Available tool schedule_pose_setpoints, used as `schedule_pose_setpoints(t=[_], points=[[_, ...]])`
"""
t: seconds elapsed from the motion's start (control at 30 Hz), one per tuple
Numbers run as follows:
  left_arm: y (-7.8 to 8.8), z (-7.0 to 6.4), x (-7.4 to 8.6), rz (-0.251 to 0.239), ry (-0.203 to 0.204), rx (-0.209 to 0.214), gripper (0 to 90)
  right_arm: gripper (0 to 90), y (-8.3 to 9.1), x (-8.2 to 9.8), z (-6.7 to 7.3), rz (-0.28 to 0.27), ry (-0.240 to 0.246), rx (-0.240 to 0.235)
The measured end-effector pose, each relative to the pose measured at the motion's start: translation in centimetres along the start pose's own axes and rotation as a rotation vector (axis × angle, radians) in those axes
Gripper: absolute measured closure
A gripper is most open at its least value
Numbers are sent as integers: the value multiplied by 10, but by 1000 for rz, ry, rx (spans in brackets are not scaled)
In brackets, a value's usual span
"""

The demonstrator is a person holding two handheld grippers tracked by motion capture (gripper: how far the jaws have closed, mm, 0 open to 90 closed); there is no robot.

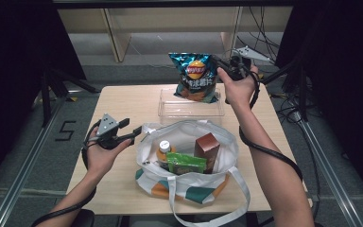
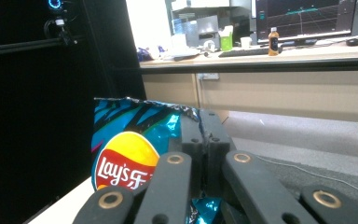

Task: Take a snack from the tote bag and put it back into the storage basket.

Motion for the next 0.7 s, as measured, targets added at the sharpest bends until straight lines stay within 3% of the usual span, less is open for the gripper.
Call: schedule_pose_setpoints(t=[0.23,0.43,0.47,0.57,0.6,0.67,0.7], points=[[0,-1,-1,-5,0,5,393,900,-4,3,-3,-2,8,8],[0,-1,-1,-2,-5,5,393,900,-9,10,-3,16,-25,5],[0,-1,-1,-3,1,7,393,900,-10,10,-6,16,-2,7],[1,0,-1,-3,-8,5,393,900,-13,12,-8,19,-7,21],[1,0,-2,-8,-1,7,393,900,-13,14,-6,28,-32,18],[1,0,-3,-13,5,6,393,900,-16,15,-8,27,-21,17],[1,0,-3,-12,7,5,393,900,-16,17,-8,35,-43,23]])
Point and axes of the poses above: each handheld gripper's, and its own axes: y roughly backward along the jaws, x roughly out of its underside, z roughly to its left, the point moved 9 cm from there along -y, roughly forward along the jaws, and after that the axes turned 15 degrees about y, right-handed, at the moved point
